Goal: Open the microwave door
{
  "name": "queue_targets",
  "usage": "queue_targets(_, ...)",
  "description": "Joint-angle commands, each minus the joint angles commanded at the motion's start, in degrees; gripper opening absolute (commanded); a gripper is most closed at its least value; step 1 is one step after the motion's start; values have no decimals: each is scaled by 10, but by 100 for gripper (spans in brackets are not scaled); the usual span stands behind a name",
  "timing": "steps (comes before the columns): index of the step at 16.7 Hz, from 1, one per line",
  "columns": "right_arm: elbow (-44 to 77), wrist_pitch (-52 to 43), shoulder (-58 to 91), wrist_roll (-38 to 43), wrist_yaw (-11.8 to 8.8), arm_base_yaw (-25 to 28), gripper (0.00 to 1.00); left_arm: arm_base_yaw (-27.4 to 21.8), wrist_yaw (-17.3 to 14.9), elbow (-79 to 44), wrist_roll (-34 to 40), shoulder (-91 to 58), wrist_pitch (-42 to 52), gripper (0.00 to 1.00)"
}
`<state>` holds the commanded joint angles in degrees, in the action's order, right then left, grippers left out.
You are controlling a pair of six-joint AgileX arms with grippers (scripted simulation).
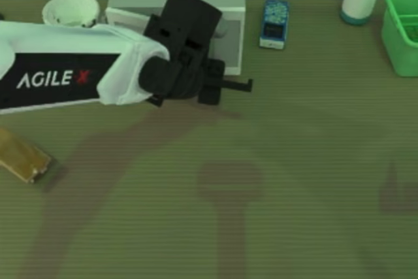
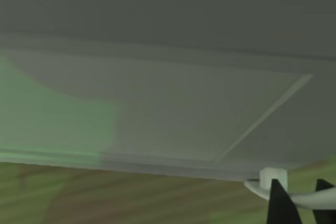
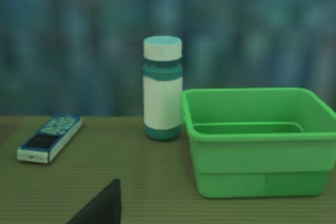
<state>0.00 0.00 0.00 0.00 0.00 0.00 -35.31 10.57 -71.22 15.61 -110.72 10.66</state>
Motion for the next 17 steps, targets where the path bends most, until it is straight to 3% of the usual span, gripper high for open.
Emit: queue_targets(17,0,0,0,0,0,0,100,10,-13,22,-24,15,-10,0)
